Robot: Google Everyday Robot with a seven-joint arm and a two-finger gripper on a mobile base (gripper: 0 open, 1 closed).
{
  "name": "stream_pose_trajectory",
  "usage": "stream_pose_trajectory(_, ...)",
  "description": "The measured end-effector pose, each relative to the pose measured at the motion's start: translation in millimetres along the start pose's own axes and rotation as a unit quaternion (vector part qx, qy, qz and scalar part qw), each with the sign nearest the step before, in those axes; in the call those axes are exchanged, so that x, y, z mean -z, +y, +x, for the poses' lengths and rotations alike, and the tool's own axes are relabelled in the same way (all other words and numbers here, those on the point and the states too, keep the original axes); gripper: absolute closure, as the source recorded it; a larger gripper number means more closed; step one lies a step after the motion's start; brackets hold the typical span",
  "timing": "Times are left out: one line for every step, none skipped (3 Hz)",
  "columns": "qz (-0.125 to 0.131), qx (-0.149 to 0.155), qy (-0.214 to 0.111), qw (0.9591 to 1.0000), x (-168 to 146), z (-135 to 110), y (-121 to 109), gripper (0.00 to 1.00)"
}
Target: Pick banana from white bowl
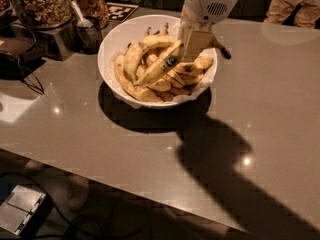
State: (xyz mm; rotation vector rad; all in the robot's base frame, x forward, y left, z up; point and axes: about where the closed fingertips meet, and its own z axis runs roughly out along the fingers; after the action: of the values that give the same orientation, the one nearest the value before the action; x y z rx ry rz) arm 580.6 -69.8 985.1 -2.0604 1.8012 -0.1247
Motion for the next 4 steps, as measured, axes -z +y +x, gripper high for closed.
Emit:
stream_pose_trajectory(0.002,-0.023,-0.028,0.9994,19,-1,7,1.00)
stream_pose_trajectory(0.004,-0.044,-0.063,0.9970,35,1,23,1.00)
stream_pose_trajectory(0.009,-0.075,-0.089,0.9932,54,8,48,1.00)
stream_pose_trajectory(0.012,-0.106,-0.102,0.9890,69,15,77,1.00)
